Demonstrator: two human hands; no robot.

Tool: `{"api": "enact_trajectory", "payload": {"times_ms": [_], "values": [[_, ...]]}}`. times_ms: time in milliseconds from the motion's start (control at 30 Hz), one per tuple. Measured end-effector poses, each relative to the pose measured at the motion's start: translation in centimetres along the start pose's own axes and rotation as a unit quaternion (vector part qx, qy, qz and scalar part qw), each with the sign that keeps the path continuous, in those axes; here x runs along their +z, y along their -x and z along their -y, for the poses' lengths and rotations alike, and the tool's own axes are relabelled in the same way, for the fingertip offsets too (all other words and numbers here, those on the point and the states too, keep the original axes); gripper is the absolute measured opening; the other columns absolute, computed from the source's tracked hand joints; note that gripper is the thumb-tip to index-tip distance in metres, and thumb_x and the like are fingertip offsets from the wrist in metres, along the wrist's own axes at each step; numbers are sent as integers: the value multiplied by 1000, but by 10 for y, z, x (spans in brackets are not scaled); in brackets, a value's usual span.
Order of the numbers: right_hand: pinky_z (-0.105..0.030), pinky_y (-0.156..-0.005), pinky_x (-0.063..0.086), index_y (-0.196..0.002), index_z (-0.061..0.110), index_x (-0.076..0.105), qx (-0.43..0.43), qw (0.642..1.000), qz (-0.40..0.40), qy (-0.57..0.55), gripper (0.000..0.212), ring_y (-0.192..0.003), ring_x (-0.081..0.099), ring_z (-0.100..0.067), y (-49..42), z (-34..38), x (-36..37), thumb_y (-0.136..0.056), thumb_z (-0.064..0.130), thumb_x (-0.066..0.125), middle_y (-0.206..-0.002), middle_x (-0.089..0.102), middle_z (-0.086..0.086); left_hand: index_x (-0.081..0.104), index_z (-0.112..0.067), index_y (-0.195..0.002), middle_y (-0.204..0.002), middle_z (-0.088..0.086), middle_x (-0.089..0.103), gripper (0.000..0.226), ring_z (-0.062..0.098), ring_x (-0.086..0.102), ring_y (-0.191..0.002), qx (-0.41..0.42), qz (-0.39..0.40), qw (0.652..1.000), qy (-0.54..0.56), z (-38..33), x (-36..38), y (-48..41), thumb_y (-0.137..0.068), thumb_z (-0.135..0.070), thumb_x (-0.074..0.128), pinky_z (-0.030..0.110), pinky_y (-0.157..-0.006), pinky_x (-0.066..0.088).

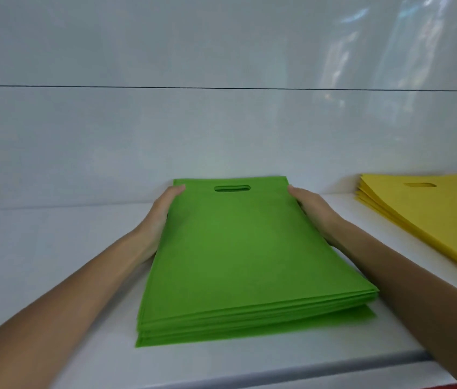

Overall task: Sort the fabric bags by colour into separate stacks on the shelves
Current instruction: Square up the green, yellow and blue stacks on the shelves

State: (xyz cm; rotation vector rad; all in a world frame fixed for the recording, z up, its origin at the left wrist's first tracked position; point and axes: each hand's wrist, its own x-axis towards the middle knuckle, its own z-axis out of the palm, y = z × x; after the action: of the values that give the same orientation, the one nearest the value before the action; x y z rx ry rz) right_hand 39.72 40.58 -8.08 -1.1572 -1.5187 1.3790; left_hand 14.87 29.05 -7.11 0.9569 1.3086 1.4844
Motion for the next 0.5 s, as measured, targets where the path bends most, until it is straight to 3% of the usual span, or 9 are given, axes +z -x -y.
{"api": "enact_trajectory", "payload": {"times_ms": [167,267,300,367,433,500], "values": [[-43,-93,49,-116,6,59,-15,1000,-4,26,31,-95,64,-29,0,-2,4,-97,24,43,-110,66,-14,66,-16,-86,-66,-2,70,36,11,65,-54,5,-3,1000,-4,13,-3,-5,-94,-33,36,15,-48,50],[-45,-96,48,-116,9,59,-36,996,-4,77,27,-101,63,-28,2,4,6,-96,18,44,-114,65,-14,66,-10,-94,-72,3,72,35,14,67,-59,5,-12,1000,-24,2,1,4,-92,-34,41,19,-54,53],[-43,-97,47,-116,8,59,-35,996,-1,81,27,-103,62,-27,4,5,7,-96,18,45,-117,64,-15,66,-9,-98,-82,6,73,36,17,68,-69,1,-26,998,-49,1,1,4,-89,-37,45,23,-64,55],[-36,-103,41,-125,6,54,-50,992,-19,111,34,-115,56,-25,11,5,7,-96,22,47,-132,55,-13,60,-14,-114,-115,8,64,48,25,61,-106,14,-49,982,-183,-1,5,13,-80,-46,51,32,-92,46],[-25,-106,30,-137,7,44,-130,969,-95,189,45,-129,44,-20,19,10,1,-95,24,50,-142,45,-7,45,-13,-134,-140,8,45,53,25,38,-132,91,-98,917,-377,-8,12,24,-89,-42,53,31,-105,28],[-14,-99,27,-136,9,46,-209,943,-154,206,43,-127,46,-16,29,28,-11,-95,20,51,-140,48,-6,33,-8,-142,-150,9,30,52,23,26,-139,146,-141,862,-465,-18,21,32,-97,-32,43,29,-110,20]]}}
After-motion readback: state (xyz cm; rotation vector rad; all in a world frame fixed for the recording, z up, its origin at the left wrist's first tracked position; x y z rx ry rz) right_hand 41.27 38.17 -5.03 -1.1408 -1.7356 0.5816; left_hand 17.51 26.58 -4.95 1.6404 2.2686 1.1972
